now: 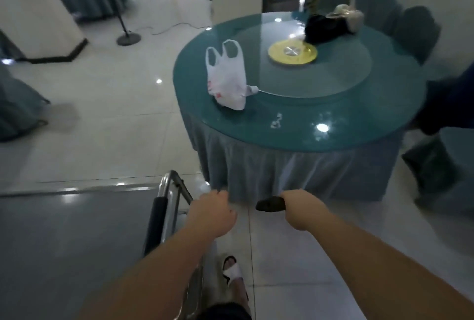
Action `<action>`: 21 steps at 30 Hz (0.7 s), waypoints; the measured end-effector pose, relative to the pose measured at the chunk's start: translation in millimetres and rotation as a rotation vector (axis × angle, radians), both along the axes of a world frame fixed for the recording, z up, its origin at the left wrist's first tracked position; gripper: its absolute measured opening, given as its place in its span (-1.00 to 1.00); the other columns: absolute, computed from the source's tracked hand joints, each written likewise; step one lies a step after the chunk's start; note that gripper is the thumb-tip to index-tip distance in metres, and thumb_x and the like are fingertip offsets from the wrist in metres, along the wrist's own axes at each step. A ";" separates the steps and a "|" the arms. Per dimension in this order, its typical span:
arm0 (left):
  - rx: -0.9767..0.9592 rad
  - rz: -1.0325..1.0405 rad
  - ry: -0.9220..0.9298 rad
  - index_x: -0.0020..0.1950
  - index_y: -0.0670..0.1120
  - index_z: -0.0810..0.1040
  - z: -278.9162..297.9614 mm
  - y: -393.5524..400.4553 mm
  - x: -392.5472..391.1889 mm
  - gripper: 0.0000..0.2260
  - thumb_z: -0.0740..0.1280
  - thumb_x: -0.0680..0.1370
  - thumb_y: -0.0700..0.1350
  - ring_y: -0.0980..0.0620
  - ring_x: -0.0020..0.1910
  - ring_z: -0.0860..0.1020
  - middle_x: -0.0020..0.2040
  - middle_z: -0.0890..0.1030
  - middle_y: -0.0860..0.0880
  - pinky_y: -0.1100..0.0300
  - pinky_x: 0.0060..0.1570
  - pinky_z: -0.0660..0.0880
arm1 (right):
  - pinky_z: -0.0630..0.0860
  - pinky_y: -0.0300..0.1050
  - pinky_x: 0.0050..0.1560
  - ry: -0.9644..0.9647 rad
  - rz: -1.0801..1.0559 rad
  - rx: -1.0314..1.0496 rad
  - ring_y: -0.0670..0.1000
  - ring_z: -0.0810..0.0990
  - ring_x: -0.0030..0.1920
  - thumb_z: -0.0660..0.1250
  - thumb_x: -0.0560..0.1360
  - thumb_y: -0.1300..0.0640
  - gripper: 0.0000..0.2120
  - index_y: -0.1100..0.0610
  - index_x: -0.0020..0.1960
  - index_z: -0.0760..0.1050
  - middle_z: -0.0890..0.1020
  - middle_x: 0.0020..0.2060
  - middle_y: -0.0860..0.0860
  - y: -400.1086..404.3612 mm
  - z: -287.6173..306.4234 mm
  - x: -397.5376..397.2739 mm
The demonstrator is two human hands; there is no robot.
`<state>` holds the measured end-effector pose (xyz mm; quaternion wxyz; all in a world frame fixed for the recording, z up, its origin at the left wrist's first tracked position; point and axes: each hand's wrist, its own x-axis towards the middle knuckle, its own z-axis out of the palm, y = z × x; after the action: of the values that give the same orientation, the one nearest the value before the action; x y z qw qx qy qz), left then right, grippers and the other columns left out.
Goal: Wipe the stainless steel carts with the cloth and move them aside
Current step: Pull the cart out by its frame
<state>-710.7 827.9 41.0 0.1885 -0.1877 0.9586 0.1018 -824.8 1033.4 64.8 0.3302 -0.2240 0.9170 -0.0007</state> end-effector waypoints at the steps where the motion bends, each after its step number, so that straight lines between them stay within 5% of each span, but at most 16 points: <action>1: -0.003 0.023 0.005 0.46 0.01 0.43 -2.5 -14.8 -11.3 -0.52 0.19 0.61 0.20 -0.13 0.28 0.55 0.34 0.54 -0.06 -0.09 0.21 0.53 | 0.61 0.05 0.11 -0.001 0.027 0.001 0.10 0.60 0.03 0.24 0.55 0.30 -0.70 0.01 0.21 0.50 0.56 0.06 0.03 -17.9 -0.7 -13.6; 10: 0.037 0.251 0.029 0.45 0.01 0.44 -7.8 -143.9 -91.5 -0.53 0.17 0.61 0.19 -0.12 0.25 0.54 0.32 0.54 -0.05 -0.09 0.18 0.47 | 0.61 0.07 0.02 0.060 0.194 -0.056 0.11 0.61 -0.02 0.26 0.52 0.29 -0.78 -0.01 0.05 0.44 0.57 -0.04 0.01 -174.9 26.8 -125.7; 17: 0.060 0.506 0.017 0.47 0.00 0.44 -14.5 -213.6 -105.1 -0.54 0.19 0.62 0.16 -0.14 0.31 0.52 0.37 0.53 -0.06 -0.06 0.26 0.48 | 0.47 0.00 -0.08 0.019 0.461 -0.059 0.09 0.53 -0.07 0.24 0.55 0.26 -0.78 -0.02 0.09 0.45 0.51 -0.07 -0.01 -291.9 20.9 -175.4; 21: 0.062 0.710 0.005 0.47 -0.02 0.45 -20.6 -234.7 -106.2 -0.54 0.19 0.63 0.15 -0.15 0.33 0.51 0.38 0.52 -0.07 -0.05 0.26 0.48 | 0.57 0.01 -0.02 0.013 0.638 -0.074 0.08 0.58 -0.03 0.23 0.54 0.29 -0.69 -0.03 0.18 0.49 0.56 0.00 -0.01 -349.7 9.7 -195.1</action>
<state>-816.9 593.2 20.4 0.1449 -0.5029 0.8306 0.1905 -1019.9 683.7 74.5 0.2995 -0.5122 0.8018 0.0710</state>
